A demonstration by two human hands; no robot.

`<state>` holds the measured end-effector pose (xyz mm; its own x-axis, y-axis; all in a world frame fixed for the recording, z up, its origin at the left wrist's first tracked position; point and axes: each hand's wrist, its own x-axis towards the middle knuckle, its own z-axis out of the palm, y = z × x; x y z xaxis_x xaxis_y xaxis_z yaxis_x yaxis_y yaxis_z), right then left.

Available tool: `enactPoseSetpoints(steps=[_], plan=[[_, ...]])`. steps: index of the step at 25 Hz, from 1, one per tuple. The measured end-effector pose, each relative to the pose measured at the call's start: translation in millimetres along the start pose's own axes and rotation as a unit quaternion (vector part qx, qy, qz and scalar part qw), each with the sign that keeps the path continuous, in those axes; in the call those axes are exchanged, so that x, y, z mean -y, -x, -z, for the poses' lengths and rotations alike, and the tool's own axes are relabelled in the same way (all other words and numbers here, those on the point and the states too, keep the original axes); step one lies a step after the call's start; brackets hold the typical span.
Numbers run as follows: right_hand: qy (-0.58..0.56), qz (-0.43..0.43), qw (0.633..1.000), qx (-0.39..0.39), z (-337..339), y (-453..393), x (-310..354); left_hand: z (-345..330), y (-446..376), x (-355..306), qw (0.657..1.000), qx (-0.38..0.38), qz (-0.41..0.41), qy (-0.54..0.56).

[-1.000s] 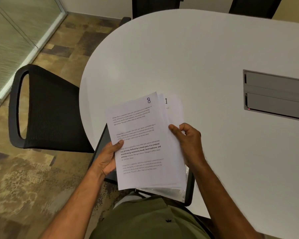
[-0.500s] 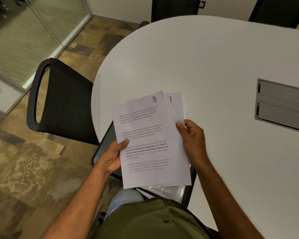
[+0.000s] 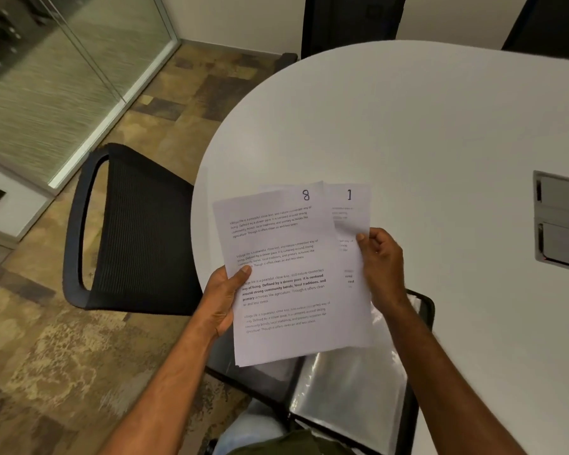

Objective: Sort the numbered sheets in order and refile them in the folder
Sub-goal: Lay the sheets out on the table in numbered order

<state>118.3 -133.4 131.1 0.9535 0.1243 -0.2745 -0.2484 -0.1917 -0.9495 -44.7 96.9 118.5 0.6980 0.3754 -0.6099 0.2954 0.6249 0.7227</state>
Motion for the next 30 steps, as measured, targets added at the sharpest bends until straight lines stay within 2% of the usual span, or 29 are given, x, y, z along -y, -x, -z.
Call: enactPoseSetpoints(steps=[3, 8, 14, 19, 21, 22, 24, 25, 26, 30], plan=[[0.006, 0.000, 0.999, -0.045, -21.2, -49.4, -8.4, 16.9, -35.4, -21.2, 1.000, -0.021, 0.003, -0.010], [0.007, -0.017, 0.981, -0.196, -32.4, -147.0, -38.0, 49.8, -79.2, -37.6, 0.998, -0.052, 0.030, -0.008], [0.060, -0.047, 0.969, -0.235, -62.0, -242.0, -83.1, 87.9, -112.5, -27.1, 0.995, -0.053, 0.078, -0.022], [0.183, -0.044, 0.965, -0.184, -71.7, -248.0, -126.2, 108.0, -139.1, -4.1, 0.990, -0.069, 0.114, -0.042], [0.311, 0.034, 0.942, -0.120, -85.2, -230.1, -148.6, 110.9, -142.7, 1.4, 0.990, -0.063, 0.120, -0.047], [0.383, 0.085, 0.918, -0.060, -94.2, -218.5, -159.8, 111.7, -144.5, 4.2, 0.989, -0.058, 0.123, -0.049], [0.528, 0.159, 0.833, 0.054, -105.5, -201.2, -177.3, 112.2, -146.3, 6.8, 0.989, -0.050, 0.127, -0.059], [0.573, 0.173, 0.796, 0.088, -106.1, -196.9, -181.0, 112.6, -146.9, 6.7, 0.989, -0.044, 0.128, -0.064], [0.591, 0.176, 0.780, 0.102, -104.0, -195.7, -181.6, 113.0, -147.1, 6.3, 0.988, -0.040, 0.130, -0.067], [0.577, 0.170, 0.792, 0.108, -78.2, -201.0, -172.8, 115.4, -146.5, 5.5, 0.988, -0.028, 0.134, -0.070]])
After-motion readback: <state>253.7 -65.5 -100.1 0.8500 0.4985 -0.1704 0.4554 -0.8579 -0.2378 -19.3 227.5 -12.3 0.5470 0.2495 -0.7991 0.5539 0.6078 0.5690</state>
